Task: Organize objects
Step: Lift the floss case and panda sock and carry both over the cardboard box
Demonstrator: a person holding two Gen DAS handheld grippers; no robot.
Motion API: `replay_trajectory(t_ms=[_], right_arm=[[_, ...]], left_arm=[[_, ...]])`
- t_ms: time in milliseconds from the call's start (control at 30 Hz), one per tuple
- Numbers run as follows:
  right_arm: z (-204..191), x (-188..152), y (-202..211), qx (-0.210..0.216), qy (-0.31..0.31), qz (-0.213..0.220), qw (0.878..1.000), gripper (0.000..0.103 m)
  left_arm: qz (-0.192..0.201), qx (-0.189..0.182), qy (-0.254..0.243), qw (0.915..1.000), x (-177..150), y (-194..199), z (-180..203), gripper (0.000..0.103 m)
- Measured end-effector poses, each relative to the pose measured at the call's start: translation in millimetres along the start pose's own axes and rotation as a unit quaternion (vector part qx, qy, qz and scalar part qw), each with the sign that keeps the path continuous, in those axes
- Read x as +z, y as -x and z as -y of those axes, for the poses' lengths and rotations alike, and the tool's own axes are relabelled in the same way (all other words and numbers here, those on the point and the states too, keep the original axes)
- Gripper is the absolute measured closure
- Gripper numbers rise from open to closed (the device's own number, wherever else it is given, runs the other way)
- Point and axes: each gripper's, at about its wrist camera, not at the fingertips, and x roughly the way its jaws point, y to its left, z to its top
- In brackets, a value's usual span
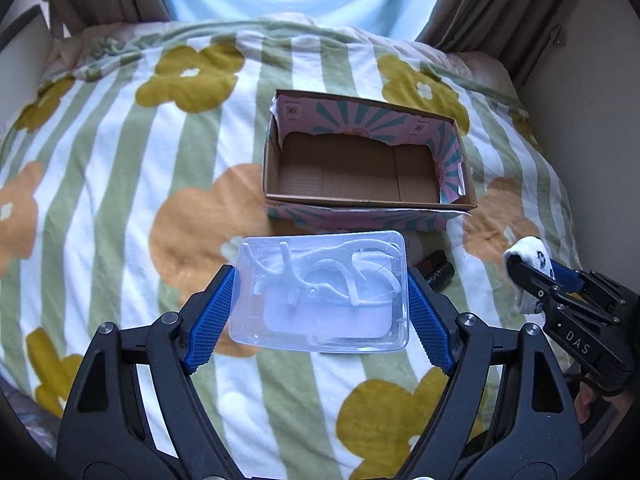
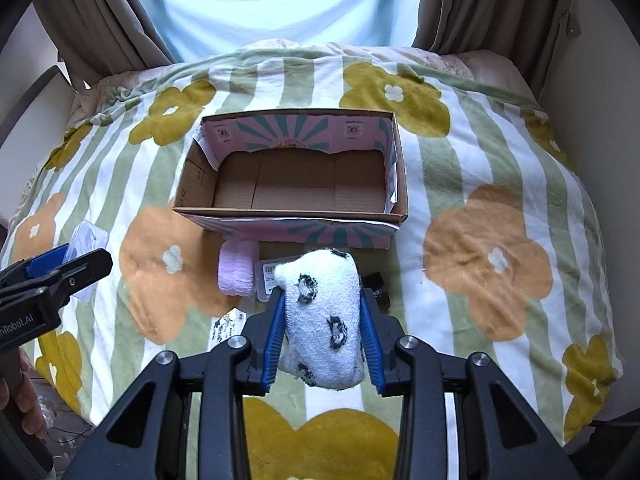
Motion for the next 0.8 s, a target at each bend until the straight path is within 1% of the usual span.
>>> replay_trajectory(t_ms=[167, 333, 567, 800], right_arm=[[-1.0, 4.9, 29.8, 0.002, 0.002, 0.011, 1.0, 0.07], [2.1, 5.7, 45.2, 0.002, -0.001, 0.026, 1.0, 0.07], [8.4, 9.9, 52.3, 0.004, -0.003, 0.04, 0.999, 0.07], [11.4, 11.6, 50.0, 0.007, -0.006, 0.039, 0.999, 0.07]], left_arm=[[0.034, 0.031, -0.005, 0.9989, -2.7, 39.3, 11.2, 0.023], [0.052, 0.037, -0.003, 0.9979, -7.6, 59.8, 22.8, 0.023], [0.056, 0.041, -0.013, 0.9975, -3.5, 64.3, 31.3, 0.023], [0.046, 0.036, -0.011, 0.9982, 7.4, 56.0, 33.5, 0.023]])
